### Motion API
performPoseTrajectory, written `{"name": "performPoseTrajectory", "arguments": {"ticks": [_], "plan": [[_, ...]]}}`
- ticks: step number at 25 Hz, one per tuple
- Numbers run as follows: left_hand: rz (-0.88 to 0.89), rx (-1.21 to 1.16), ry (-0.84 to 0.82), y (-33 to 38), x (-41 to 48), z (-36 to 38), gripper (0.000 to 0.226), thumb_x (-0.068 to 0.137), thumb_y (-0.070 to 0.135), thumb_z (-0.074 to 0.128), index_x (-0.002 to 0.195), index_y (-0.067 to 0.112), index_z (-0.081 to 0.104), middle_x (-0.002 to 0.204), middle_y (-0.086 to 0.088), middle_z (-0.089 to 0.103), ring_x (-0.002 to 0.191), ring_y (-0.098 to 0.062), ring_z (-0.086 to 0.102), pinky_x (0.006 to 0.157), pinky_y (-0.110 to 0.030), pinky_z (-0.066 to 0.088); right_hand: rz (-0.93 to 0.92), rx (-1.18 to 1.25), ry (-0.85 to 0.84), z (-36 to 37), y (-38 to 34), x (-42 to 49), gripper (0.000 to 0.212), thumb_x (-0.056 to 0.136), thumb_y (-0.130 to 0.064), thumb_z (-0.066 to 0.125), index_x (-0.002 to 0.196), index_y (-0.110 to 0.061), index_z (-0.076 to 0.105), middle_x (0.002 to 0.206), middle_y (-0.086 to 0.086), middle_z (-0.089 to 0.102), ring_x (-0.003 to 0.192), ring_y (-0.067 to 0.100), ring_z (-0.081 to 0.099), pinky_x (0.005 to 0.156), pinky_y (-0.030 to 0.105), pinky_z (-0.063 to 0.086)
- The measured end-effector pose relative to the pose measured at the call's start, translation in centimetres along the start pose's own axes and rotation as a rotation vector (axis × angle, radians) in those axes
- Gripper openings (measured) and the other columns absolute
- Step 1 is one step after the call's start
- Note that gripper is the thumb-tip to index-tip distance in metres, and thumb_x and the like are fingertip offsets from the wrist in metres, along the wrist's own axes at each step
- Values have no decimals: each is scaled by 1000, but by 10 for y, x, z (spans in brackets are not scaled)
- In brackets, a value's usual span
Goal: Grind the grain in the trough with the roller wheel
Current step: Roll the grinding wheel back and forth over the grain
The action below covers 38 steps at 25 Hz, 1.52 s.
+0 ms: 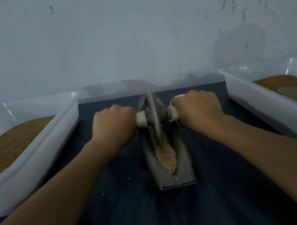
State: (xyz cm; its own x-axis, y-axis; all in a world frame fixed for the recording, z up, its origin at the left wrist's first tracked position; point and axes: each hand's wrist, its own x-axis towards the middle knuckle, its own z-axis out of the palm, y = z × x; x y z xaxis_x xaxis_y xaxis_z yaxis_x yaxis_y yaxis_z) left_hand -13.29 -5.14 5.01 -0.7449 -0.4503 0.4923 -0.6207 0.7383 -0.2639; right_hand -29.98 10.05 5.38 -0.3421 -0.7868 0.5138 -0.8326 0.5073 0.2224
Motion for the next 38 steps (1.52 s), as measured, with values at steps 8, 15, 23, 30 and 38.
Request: {"name": "performPoseTrajectory", "arguments": {"ticks": [8,15,23,30,38], "plan": [[232,-93,49,-27,-30,-1,19,68,53,54,69,43,37,56,16,29,46,-11,33,45,-23,23,-182,-38,229,-1,16,-40,27,62,-27,69,70,-28,43,63,-9,27,50,20,25,48,19,8],[-34,-72,-248,-10,31,-6,11,86,37,60,92,28,64,87,4,60,74,-21,56,63,-34,41,79,48,-170,1,-3,19,9,90,-28,63,99,-26,60,96,2,64,87,28,62,68,35,47],[143,76,154,-17,-20,-2,30,61,38,72,59,32,42,54,11,16,42,-11,12,46,-18,12,-20,-36,199,7,13,-36,31,57,-28,74,65,-26,44,58,-12,15,51,6,6,51,17,6],[15,-34,-161,-9,27,-9,14,88,38,62,97,27,66,87,0,60,77,-25,61,62,-35,42,48,51,-132,-1,3,20,7,88,-30,64,89,-27,59,87,1,63,72,25,55,59,32,40],[25,0,36,-6,1,-1,17,78,33,68,73,26,54,61,5,37,48,-16,31,49,-29,26,47,-27,48,4,1,-10,22,78,-24,70,76,-26,48,66,-8,46,53,16,35,48,23,23]]}}
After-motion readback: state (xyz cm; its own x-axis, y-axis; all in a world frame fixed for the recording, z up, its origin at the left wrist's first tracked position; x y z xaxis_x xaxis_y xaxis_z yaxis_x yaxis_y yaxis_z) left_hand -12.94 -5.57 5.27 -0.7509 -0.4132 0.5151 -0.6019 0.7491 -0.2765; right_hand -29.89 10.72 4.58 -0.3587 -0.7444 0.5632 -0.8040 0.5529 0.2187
